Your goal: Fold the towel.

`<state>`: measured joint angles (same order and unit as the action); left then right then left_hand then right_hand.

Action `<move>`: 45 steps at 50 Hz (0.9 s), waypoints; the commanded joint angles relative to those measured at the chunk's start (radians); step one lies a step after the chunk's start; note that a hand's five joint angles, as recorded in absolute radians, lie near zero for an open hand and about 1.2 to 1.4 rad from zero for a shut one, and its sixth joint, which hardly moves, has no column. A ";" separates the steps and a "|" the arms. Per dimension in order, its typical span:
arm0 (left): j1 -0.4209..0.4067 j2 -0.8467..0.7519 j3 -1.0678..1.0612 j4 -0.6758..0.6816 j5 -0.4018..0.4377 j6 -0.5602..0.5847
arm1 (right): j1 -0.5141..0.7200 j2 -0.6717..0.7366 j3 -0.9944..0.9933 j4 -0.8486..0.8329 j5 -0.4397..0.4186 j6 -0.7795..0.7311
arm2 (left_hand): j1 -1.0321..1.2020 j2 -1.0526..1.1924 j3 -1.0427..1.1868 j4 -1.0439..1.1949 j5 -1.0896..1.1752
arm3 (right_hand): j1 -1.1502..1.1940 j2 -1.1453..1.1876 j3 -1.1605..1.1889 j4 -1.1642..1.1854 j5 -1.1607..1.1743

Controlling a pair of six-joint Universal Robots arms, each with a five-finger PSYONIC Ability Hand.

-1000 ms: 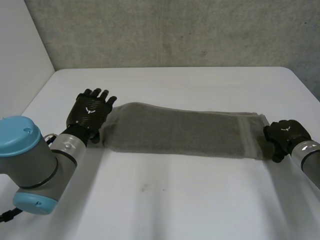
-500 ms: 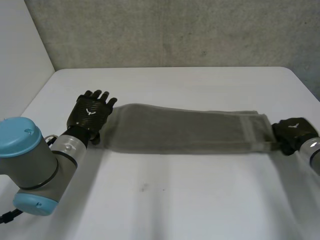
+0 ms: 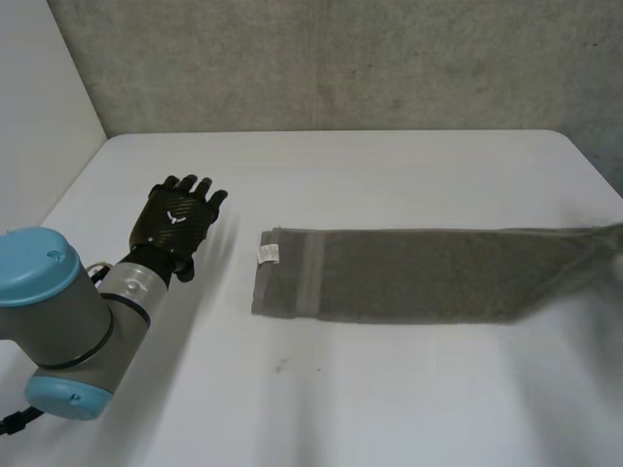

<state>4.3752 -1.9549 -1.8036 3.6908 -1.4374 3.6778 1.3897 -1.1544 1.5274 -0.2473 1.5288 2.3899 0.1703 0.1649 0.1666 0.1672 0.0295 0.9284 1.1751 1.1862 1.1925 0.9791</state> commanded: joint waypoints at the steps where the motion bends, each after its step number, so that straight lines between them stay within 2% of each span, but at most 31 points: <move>1: 0.000 0.004 0.000 0.000 -0.003 -0.001 | 0.337 -0.042 -0.062 -0.043 -0.120 0.075 | 0.004 0.010 0.008 0.007 -0.029 | 0.468 0.221 0.210 0.204 0.243; 2: 0.000 0.004 0.000 0.000 -0.003 -0.001 | 0.338 -0.042 -0.062 -0.043 -0.121 0.075 | 0.004 0.010 0.008 0.007 -0.029 | 0.468 0.221 0.210 0.204 0.243; 4: -0.002 0.007 0.000 0.000 -0.003 0.001 | 0.484 -0.022 -0.082 -0.047 -0.163 0.072 | 0.004 0.010 0.008 0.007 -0.029 | 0.468 0.221 0.210 0.204 0.243; 5: -0.002 0.007 0.000 0.000 -0.003 0.001 | 0.485 -0.022 -0.082 -0.047 -0.164 0.072 | 0.004 0.010 0.008 0.007 -0.029 | 0.468 0.221 0.210 0.204 0.243; 7: -0.002 0.007 -0.003 0.000 -0.005 0.001 | 0.610 0.021 -0.098 -0.064 -0.193 0.063 | 0.004 0.010 0.008 0.007 -0.029 | 0.468 0.221 0.210 0.204 0.243; 8: -0.002 0.007 -0.003 0.000 -0.005 0.001 | 0.611 0.021 -0.098 -0.064 -0.193 0.063 | 0.004 0.010 0.008 0.007 -0.029 | 0.468 0.221 0.210 0.204 0.243; 10: -0.003 0.007 -0.006 0.000 -0.001 0.001 | 0.730 0.080 -0.118 -0.089 -0.209 0.064 | 0.004 0.010 0.008 0.007 -0.029 | 0.468 0.221 0.210 0.204 0.243; 13: -0.005 0.007 -0.006 0.000 -0.003 0.001 | 0.782 0.119 -0.132 -0.098 -0.216 0.061 | 0.004 0.010 0.008 0.007 -0.029 | 0.468 0.221 0.210 0.204 0.243; 15: -0.005 0.008 -0.008 0.000 -0.003 0.001 | 0.860 0.198 -0.159 -0.099 -0.214 0.055 | 0.004 0.010 0.008 0.007 -0.029 | 0.468 0.221 0.210 0.204 0.243; 21: -0.005 0.011 -0.008 0.000 -0.001 0.001 | 0.957 0.321 -0.204 -0.098 -0.210 0.011 | 0.004 0.010 0.008 0.007 -0.029 | 0.468 0.221 0.210 0.204 0.243; 27: -0.005 0.011 -0.008 0.000 -0.001 -0.001 | 0.982 0.366 -0.216 -0.098 -0.194 0.005 | 0.004 0.010 0.008 0.007 -0.029 | 0.468 0.221 0.210 0.204 0.243; 28: -0.005 0.011 -0.008 0.000 -0.001 0.001 | 0.983 0.360 -0.216 -0.098 -0.190 0.008 | 0.004 0.010 0.008 0.007 -0.029 | 0.361 0.115 0.104 0.097 0.136; 29: -0.006 0.011 -0.008 0.000 -0.001 -0.001 | 0.982 0.346 -0.216 -0.098 -0.184 0.011 | 0.004 0.010 0.008 0.007 -0.029 | -0.186 -0.433 -0.444 -0.450 -0.411; 30: -0.006 0.011 -0.008 0.000 -0.001 -0.001 | 0.982 0.346 -0.216 -0.098 -0.183 0.011 | 0.004 0.010 0.008 0.007 -0.029 | -0.192 -0.438 -0.449 -0.456 -0.417; 31: -0.006 0.014 -0.008 0.000 -0.001 -0.002 | 0.979 0.323 -0.214 -0.093 -0.167 0.018 | 0.004 0.010 0.008 0.007 -0.029 | -0.754 -1.001 -1.012 -1.018 -0.979; 35: -0.016 0.016 -0.002 -0.002 -0.003 -0.010 | 0.974 0.240 -0.201 -0.086 -0.104 0.058 | 0.004 0.010 0.008 0.007 -0.029 | -0.754 -1.001 -1.012 -1.018 -0.979; 37: -0.022 0.034 0.003 -0.003 -0.005 -0.027 | 0.956 0.147 -0.161 -0.080 -0.062 0.150 | 0.004 0.010 0.008 0.007 -0.029 | -0.754 -1.001 -1.012 -1.018 -0.979; 38: -0.022 0.034 0.003 -0.003 -0.005 -0.027 | 0.956 0.147 -0.161 -0.079 -0.062 0.150 | 0.004 0.010 0.008 0.007 -0.029 | -0.754 -1.001 -1.012 -1.018 -0.979; 40: -0.045 0.072 0.013 -0.003 -0.005 -0.068 | 0.876 0.067 -0.097 -0.072 -0.052 0.259 | 0.004 0.010 0.008 0.007 -0.029 | -0.754 -1.001 -1.012 -1.018 -0.979; 43: -0.063 0.083 0.023 -0.005 -0.005 -0.101 | 0.835 0.032 -0.063 -0.060 -0.052 0.304 | 0.004 0.010 0.008 0.007 -0.029 | -0.754 -1.001 -1.012 -1.018 -0.979; 45: -0.100 0.086 0.050 -0.011 -0.003 -0.175 | 0.760 -0.016 0.002 -0.014 -0.055 0.365 | 0.004 0.010 0.008 0.007 -0.029 | -0.754 -1.001 -1.012 -1.018 -0.979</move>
<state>4.3374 -1.8989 -1.7933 3.6875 -1.4418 3.6230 2.2990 -1.0431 1.4012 -0.3212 1.4680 2.5929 0.1703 0.1644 0.1665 0.1672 0.0295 0.2061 0.2210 0.2136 0.2320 0.0568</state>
